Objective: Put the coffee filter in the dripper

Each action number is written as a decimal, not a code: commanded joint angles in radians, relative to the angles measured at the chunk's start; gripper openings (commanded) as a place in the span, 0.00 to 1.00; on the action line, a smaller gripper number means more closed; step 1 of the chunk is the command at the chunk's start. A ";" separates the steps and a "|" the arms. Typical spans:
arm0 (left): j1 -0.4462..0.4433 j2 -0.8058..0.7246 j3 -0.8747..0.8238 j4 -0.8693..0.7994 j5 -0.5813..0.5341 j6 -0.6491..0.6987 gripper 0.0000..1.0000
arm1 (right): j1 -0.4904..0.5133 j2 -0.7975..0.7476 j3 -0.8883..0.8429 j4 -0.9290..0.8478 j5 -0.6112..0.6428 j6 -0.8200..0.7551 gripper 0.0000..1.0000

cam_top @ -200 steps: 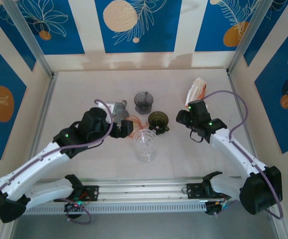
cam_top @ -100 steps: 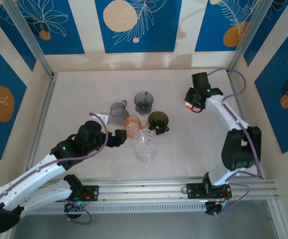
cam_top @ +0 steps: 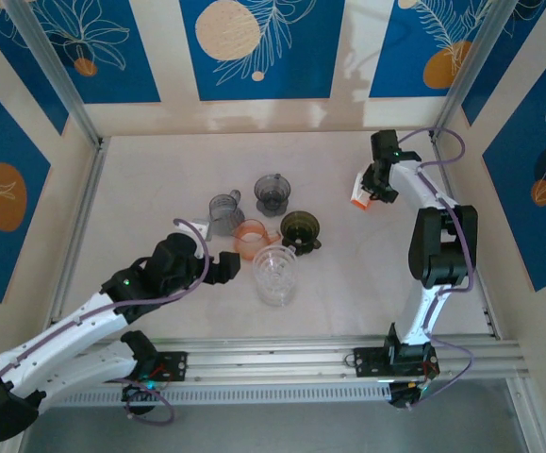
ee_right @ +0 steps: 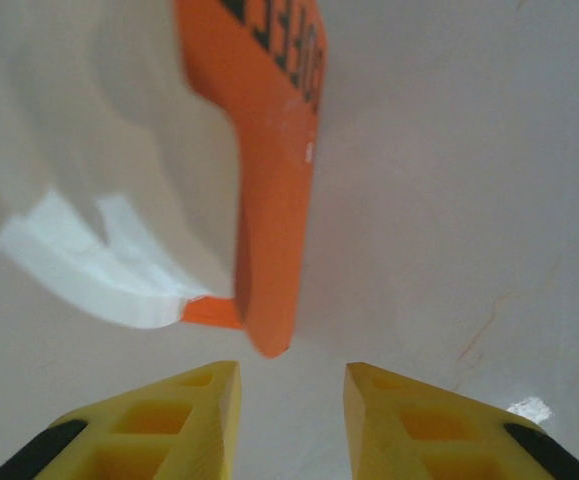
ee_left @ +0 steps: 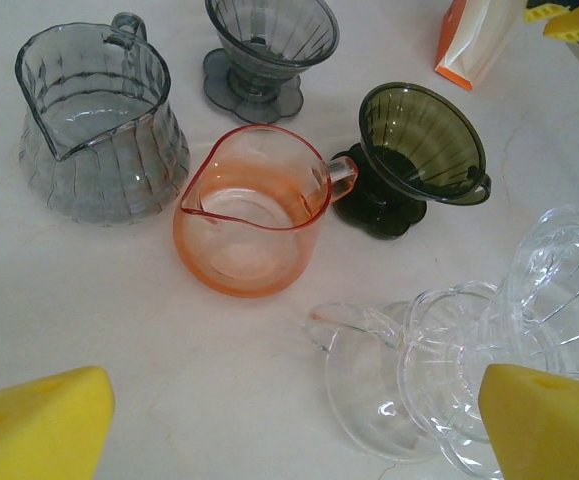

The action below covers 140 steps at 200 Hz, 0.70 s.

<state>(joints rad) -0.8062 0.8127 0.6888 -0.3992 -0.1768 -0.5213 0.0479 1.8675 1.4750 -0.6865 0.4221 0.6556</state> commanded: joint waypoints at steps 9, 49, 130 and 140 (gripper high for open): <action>0.009 -0.012 -0.001 0.004 -0.001 -0.004 0.94 | -0.024 0.014 0.019 0.035 -0.019 -0.047 0.34; 0.008 0.005 0.002 0.010 -0.006 -0.008 0.94 | -0.048 0.042 0.025 0.060 -0.061 -0.081 0.29; 0.010 0.061 0.006 0.031 0.026 -0.030 0.94 | -0.023 -0.127 -0.141 0.217 -0.064 -0.105 0.35; 0.010 0.066 0.006 0.034 0.027 -0.030 0.94 | -0.019 -0.161 -0.176 0.250 -0.068 -0.107 0.40</action>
<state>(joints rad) -0.8051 0.8688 0.6888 -0.3935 -0.1661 -0.5404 0.0170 1.8149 1.3586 -0.5232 0.3767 0.5518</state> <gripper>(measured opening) 0.941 0.354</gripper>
